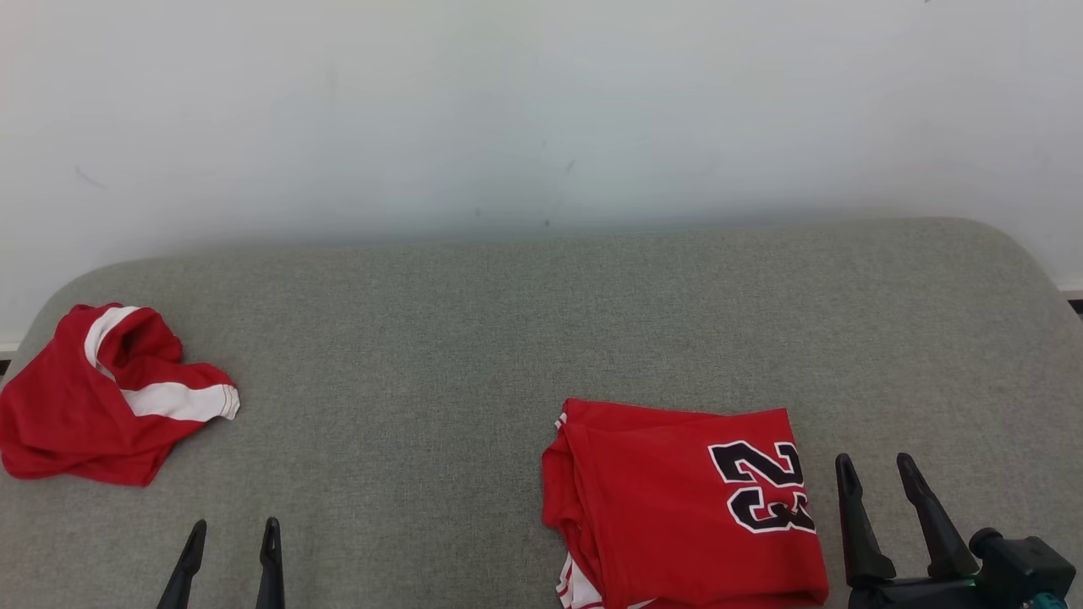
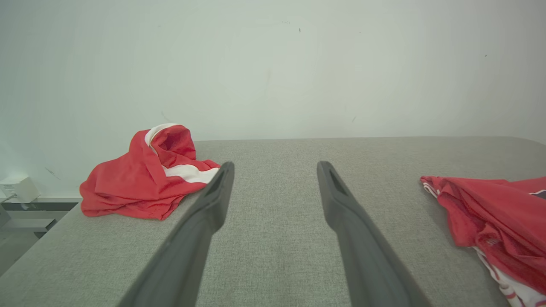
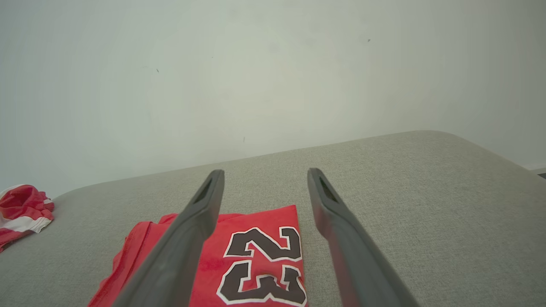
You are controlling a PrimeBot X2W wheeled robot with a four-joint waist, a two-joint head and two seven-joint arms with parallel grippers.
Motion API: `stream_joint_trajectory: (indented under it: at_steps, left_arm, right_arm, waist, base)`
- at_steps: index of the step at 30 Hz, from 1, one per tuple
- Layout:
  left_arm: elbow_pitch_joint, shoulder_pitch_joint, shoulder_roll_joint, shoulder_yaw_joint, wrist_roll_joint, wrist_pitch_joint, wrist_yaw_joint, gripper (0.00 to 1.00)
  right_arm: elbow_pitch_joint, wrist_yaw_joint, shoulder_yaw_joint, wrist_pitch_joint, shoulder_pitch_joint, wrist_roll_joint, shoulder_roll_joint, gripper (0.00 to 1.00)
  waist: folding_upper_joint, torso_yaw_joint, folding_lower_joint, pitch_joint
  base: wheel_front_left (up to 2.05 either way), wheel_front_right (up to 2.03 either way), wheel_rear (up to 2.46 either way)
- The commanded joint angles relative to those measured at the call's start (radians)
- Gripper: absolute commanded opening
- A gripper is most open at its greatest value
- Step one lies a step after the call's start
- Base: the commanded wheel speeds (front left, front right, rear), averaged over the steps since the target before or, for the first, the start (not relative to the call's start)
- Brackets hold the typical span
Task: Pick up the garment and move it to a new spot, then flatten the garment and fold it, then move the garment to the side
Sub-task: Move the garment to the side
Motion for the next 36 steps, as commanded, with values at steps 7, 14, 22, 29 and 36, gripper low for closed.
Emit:
stream_joint_trajectory:
  at_steps: [7, 14, 22, 29, 36]
  left_arm:
    - [0.009, 0.001, -0.006, 0.007, 0.011, -0.003, 0.000, 1.00]
    - [0.012, -0.001, -0.010, 0.012, 0.016, -0.003, 0.000, 1.00]
    - [0.016, -0.005, -0.015, 0.019, 0.025, -0.003, -0.001, 1.00]
    - [0.011, -0.006, -0.022, 0.027, 0.029, -0.003, 0.003, 1.00]
    - [0.012, -0.027, -0.032, 0.016, 0.043, -0.003, 0.004, 1.00]
  right_arm:
    - [-0.003, -0.003, -0.002, 0.005, 0.008, -0.019, -0.002, 1.00]
    - [-0.003, -0.003, -0.005, 0.011, 0.004, -0.024, 0.002, 1.00]
    - [-0.001, -0.003, -0.006, 0.016, -0.001, -0.035, 0.002, 1.00]
    - [0.014, -0.003, 0.042, 0.034, -0.065, -0.035, -0.045, 1.00]
    - [0.137, -0.003, 0.082, 0.088, -0.180, -0.033, -0.093, 1.00]
  waist:
    - [0.0000, 0.003, 0.0000, -0.003]
    - [0.0000, 0.005, 0.0000, -0.004]
    - [0.0000, 0.003, 0.0000, -0.003]
    - [0.0000, -0.009, 0.0000, 0.009]
    - [0.0000, -0.002, 0.0000, 0.038]
  base:
    - [0.00, 0.00, 0.00]
    - [0.00, 0.00, 0.00]
    - [0.00, 0.00, 0.00]
    - [0.00, 0.00, 0.00]
    - [0.00, 0.00, 0.00]
